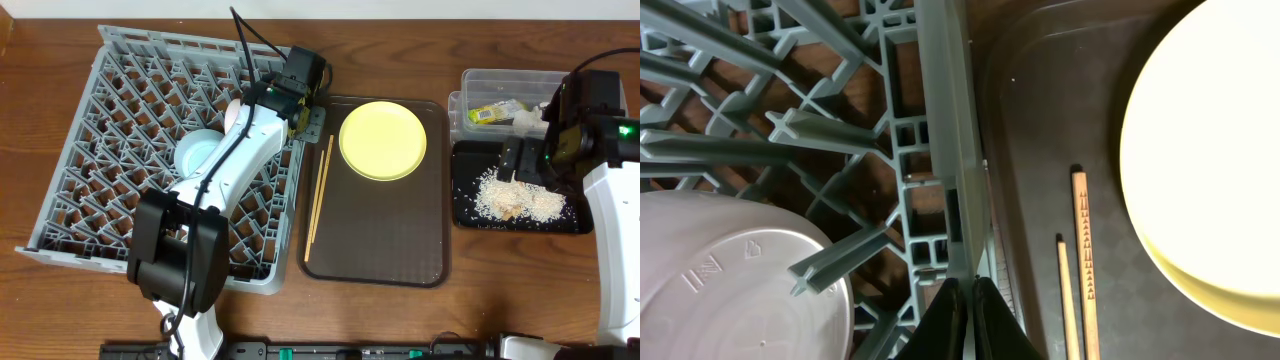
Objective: Sort waste into correct bins and load items into the dishwasher
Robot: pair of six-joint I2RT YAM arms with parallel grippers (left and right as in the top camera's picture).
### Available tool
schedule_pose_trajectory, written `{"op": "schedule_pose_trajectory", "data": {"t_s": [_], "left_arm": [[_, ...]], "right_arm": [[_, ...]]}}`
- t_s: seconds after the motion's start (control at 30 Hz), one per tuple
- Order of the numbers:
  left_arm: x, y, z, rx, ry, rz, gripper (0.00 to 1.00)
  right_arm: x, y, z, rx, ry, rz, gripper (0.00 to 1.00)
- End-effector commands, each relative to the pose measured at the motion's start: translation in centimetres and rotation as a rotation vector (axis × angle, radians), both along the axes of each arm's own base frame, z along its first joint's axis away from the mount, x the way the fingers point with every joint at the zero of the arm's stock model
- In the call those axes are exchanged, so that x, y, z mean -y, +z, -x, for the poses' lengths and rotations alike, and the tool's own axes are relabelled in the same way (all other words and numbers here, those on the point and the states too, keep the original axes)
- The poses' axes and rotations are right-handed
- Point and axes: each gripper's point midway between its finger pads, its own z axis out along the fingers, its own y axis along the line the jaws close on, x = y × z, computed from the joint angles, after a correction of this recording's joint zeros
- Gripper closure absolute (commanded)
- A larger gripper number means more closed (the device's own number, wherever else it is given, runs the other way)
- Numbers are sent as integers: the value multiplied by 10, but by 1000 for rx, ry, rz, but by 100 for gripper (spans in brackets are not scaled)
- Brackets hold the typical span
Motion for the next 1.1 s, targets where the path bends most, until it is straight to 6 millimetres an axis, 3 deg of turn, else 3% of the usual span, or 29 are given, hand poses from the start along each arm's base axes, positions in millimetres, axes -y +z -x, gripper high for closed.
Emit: {"op": "schedule_pose_trajectory", "data": {"t_s": [0.0, 0.13, 0.23, 0.33, 0.77, 0.87, 1.07], "left_arm": [[4, 2, 8, -22, -21, 20, 94], [15, 19, 14, 7, -49, 47, 94], [34, 20, 24, -22, -103, 101, 94], [40, 14, 31, -38, -123, 96, 94], [13, -32, 26, -104, -107, 8, 94], [3, -30, 15, -64, -77, -22, 94], [4, -22, -3, 8, -104, -14, 92]], "right_arm": [[0, 6, -2, 17, -2, -4, 1], [0, 6, -3, 22, -3, -3, 1], [0, 6, -3, 22, -2, -3, 1], [0, 6, -3, 21, -2, -4, 1], [-1, 5, 1, 7, -3, -5, 1], [-1, 5, 1, 4, -2, -5, 1], [-1, 4, 3, -4, -3, -6, 1]]}}
